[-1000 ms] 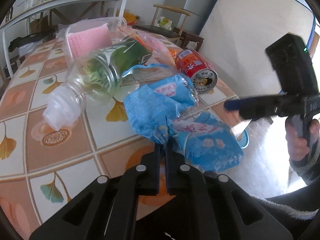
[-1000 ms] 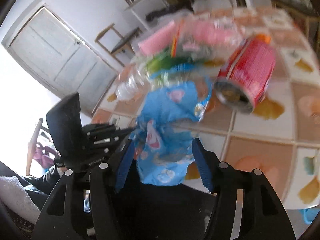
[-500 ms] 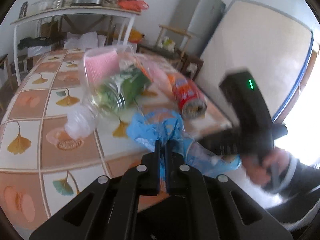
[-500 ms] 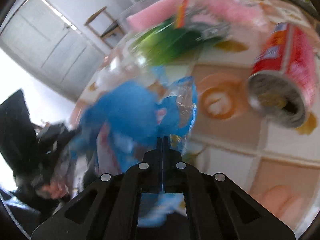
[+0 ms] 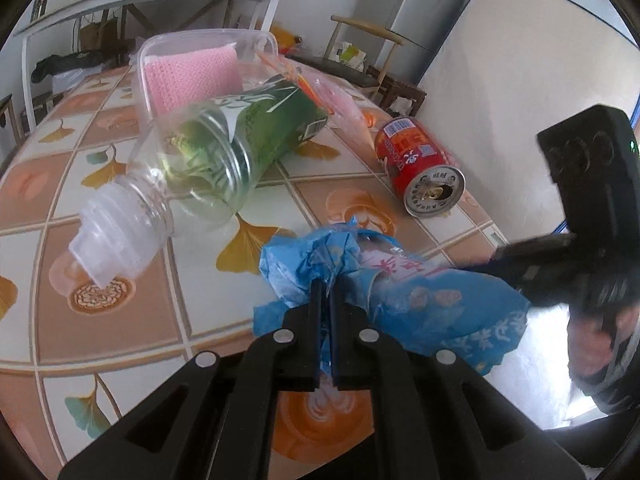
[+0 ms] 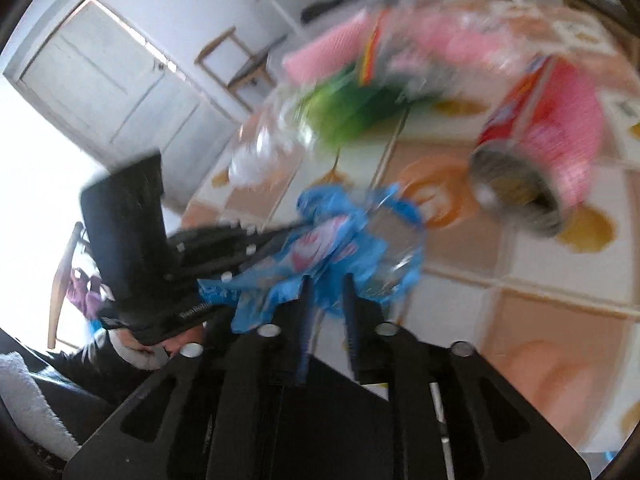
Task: Collect trash
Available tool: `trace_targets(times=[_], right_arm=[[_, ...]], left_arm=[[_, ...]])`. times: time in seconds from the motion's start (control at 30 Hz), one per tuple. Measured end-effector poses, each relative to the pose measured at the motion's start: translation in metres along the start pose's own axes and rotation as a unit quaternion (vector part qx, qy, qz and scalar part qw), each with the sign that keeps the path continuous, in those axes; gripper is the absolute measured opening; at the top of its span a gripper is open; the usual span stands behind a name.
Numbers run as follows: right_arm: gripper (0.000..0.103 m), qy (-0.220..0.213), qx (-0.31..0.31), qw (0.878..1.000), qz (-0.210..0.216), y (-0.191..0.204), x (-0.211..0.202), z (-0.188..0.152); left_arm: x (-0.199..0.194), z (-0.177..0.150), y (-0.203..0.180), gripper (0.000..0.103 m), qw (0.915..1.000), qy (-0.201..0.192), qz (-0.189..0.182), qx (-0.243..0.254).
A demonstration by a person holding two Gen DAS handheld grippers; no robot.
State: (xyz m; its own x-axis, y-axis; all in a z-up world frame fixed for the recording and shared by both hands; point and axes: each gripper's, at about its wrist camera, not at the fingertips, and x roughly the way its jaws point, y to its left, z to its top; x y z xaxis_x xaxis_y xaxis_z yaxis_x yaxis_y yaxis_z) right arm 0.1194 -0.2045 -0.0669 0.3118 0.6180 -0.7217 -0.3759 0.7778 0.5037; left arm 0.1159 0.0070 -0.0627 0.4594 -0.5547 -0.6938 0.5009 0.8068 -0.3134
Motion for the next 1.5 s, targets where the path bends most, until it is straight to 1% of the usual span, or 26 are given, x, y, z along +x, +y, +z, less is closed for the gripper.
trace_targets(times=[0.07,0.13,0.23,0.3,0.37,0.4,0.43,0.5,0.53,0.6,0.63,0.67,0.73,0.77,0.83,1.0,1.07,1.1,1.13,1.17,1.2,1.27,1.33,1.37,1.43,1.5], right_arm=[[0.022,-0.023,0.007,0.999,0.023,-0.002,-0.011,0.005],[0.023,-0.03,0.001,0.999,0.038,0.002,-0.011,0.009],[0.023,-0.008,-0.017,1.0,0.021,0.011,0.014,0.011],[0.023,0.016,-0.014,1.0,0.019,0.007,0.031,0.007],[0.018,0.038,0.001,0.999,0.017,-0.004,0.05,0.006],[0.018,0.037,0.006,0.999,0.031,-0.007,0.053,0.007],[0.013,0.039,0.013,0.998,0.038,-0.01,0.055,0.008],[0.01,0.045,0.018,0.998,0.033,-0.011,0.059,0.011],[0.009,0.046,0.018,0.998,0.032,-0.012,0.058,0.012],[0.009,0.05,0.017,0.998,0.03,-0.014,0.056,0.011],[0.009,0.053,0.017,0.998,0.029,-0.014,0.053,0.011],[0.008,0.055,0.018,0.998,0.029,-0.014,0.053,0.012],[0.008,0.058,0.022,0.998,0.031,-0.014,0.057,0.016],[0.008,0.06,0.025,0.997,0.034,-0.016,0.057,0.017],[0.007,0.062,0.034,0.997,0.043,-0.017,0.059,0.018],[0.007,0.071,0.081,0.991,0.082,-0.032,0.061,0.021],[0.012,0.073,0.098,0.987,0.102,-0.04,0.061,0.022],[0.013,0.073,0.103,0.987,0.104,-0.042,0.059,0.022],[0.017,0.07,0.106,0.986,0.104,-0.043,0.057,0.022],[0.024,0.064,0.105,0.987,0.1,-0.044,0.053,0.023],[0.028,0.06,0.103,0.988,0.094,-0.044,0.049,0.023],[0.048,0.041,0.085,0.993,0.071,-0.038,0.034,0.026],[0.054,0.025,0.066,0.996,0.062,-0.031,0.019,0.029],[0.054,0.017,0.056,0.996,0.061,-0.026,0.011,0.032],[0.058,0.002,0.039,0.998,0.054,-0.02,0.001,0.039],[0.061,-0.02,0.015,0.999,0.034,-0.007,-0.013,0.046]], left_arm=[[-0.001,-0.001,0.003,0.003,1.0,-0.001,-0.006,-0.004],[-0.001,-0.002,0.006,0.003,0.9999,-0.002,-0.012,-0.009],[-0.001,-0.001,0.012,0.004,0.9993,-0.001,-0.026,-0.029],[-0.002,0.0,0.017,0.004,0.9987,0.001,-0.034,-0.038],[-0.003,0.001,0.021,0.004,0.9982,0.002,-0.038,-0.047],[-0.004,0.001,0.023,0.004,0.998,0.001,-0.038,-0.051],[-0.006,0.002,0.025,0.004,0.9979,0.0,-0.038,-0.053],[-0.013,0.002,0.024,0.004,0.9985,-0.009,-0.033,-0.044],[-0.016,0.002,0.022,0.006,0.9988,-0.013,-0.031,-0.036],[-0.023,0.0,0.015,0.017,0.9995,-0.021,-0.024,-0.01],[-0.026,-0.001,0.011,0.028,0.9995,-0.023,-0.02,0.008],[-0.027,-0.003,0.007,0.035,0.9993,-0.024,-0.018,0.023],[-0.028,-0.006,0.002,0.043,0.9987,-0.022,-0.017,0.044],[-0.025,-0.007,0.0,0.046,0.9985,-0.016,-0.015,0.05],[-0.021,-0.008,-0.002,0.046,0.9983,-0.011,-0.014,0.055],[-0.016,-0.009,-0.003,0.044,0.9976,0.0,-0.02,0.066],[-0.015,-0.009,-0.006,0.044,0.9969,0.001,-0.017,0.077],[-0.014,-0.009,-0.007,0.044,0.9964,0.002,-0.011,0.084],[-0.012,-0.009,-0.012,0.042,0.9953,0.004,-0.002,0.096],[-0.012,-0.01,-0.014,0.042,0.9946,0.003,0.006,0.104],[-0.011,-0.011,-0.017,0.041,0.9939,0.002,0.013,0.109],[-0.009,-0.014,-0.025,0.041,0.9909,0.0,0.032,0.131],[-0.006,-0.017,-0.034,0.039,0.9863,-0.002,0.056,0.155],[-0.006,-0.019,-0.037,0.035,0.9845,-0.004,0.064,0.163],[-0.005,-0.018,-0.039,0.031,0.9852,-0.004,0.064,0.159],[-0.006,-0.018,-0.039,0.026,0.9855,-0.006,0.068,0.156]])
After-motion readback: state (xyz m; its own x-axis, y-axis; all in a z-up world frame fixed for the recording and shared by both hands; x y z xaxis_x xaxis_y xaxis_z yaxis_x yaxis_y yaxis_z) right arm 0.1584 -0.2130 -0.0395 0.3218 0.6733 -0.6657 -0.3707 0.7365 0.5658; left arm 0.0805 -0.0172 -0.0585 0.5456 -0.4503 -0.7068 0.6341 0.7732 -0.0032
